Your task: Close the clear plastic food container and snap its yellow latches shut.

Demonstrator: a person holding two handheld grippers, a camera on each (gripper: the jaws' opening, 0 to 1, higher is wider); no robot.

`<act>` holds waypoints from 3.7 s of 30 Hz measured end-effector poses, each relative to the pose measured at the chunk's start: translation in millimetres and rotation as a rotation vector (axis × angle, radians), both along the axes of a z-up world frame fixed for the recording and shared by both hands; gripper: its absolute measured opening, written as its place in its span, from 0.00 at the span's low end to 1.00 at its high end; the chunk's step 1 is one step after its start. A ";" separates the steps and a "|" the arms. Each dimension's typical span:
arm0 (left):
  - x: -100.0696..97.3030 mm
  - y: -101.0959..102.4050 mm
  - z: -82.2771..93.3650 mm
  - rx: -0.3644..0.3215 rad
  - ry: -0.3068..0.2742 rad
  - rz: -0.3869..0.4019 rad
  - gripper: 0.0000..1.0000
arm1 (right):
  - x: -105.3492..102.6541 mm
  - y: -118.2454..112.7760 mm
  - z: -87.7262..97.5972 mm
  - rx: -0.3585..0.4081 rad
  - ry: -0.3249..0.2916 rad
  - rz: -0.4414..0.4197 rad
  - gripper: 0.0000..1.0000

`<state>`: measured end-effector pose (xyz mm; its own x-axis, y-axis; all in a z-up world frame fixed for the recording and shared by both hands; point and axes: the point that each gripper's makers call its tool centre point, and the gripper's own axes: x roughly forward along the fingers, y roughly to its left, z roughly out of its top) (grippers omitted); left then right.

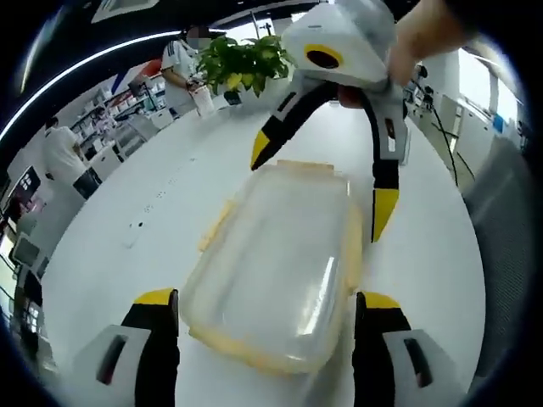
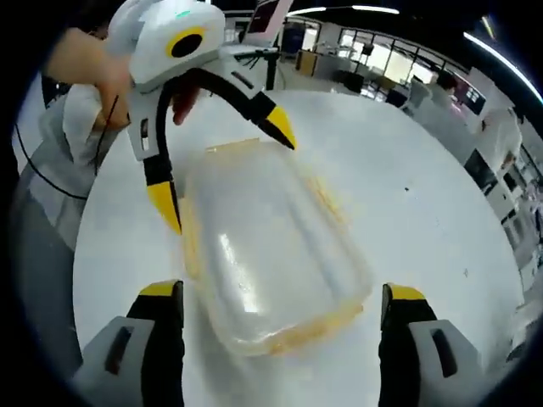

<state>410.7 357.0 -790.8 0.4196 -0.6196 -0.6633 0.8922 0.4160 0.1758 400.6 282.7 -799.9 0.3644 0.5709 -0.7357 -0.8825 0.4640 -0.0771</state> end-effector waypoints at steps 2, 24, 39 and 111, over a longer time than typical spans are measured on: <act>1.2 1.4 1.5 -0.035 0.008 0.038 0.82 | 0.1 3.5 2.3 0.053 -0.005 -0.042 1.00; -25.4 12.4 -3.2 -0.300 0.039 0.240 0.87 | -28.3 3.2 -1.7 0.275 -0.038 -0.250 1.00; -40.6 17.9 -5.9 -0.332 0.082 0.289 0.85 | -40.2 1.2 -3.4 0.310 -0.011 -0.305 0.98; -102.6 97.7 34.1 -0.439 0.095 0.540 0.80 | -99.8 -52.4 46.1 0.510 0.003 -0.534 0.95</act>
